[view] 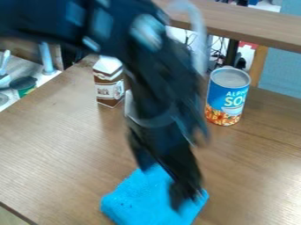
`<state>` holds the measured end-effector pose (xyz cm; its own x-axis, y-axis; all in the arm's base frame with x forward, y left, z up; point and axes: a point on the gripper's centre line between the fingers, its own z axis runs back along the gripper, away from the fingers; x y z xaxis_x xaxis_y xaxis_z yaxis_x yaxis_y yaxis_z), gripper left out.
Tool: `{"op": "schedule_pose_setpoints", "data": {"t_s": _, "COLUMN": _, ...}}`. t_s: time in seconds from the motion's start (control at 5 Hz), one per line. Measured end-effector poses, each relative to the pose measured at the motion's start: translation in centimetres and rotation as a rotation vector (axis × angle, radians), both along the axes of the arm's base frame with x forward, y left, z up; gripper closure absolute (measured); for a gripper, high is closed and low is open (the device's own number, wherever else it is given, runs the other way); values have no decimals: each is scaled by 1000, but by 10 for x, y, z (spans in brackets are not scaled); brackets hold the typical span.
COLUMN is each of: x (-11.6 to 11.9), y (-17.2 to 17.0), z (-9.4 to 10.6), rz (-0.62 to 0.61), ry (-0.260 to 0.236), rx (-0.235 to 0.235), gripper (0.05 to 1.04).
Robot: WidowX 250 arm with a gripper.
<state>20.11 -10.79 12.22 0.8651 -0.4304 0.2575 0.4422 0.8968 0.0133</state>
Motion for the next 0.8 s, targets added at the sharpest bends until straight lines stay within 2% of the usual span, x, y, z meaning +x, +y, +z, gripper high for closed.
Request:
{"op": "schedule_pose_setpoints", "data": {"t_s": 0.2, "x": -4, "y": 40, "z": 8, "rz": 74, "ry": -8, "rx": -14, "gripper": 83}}
{"op": "schedule_pose_setpoints", "data": {"t_s": 0.4, "x": -5, "y": 52, "z": -18, "rz": 83, "ry": 37, "rx": 13, "gripper": 83}}
{"op": "schedule_pose_setpoints", "data": {"t_s": 0.6, "x": -4, "y": 56, "z": -59, "rz": 76, "ry": 108, "rx": 42, "gripper": 83}}
{"op": "schedule_pose_setpoints", "data": {"t_s": 0.8, "x": -1, "y": 55, "z": -89, "rz": 66, "ry": 127, "rx": 48, "gripper": 83}}
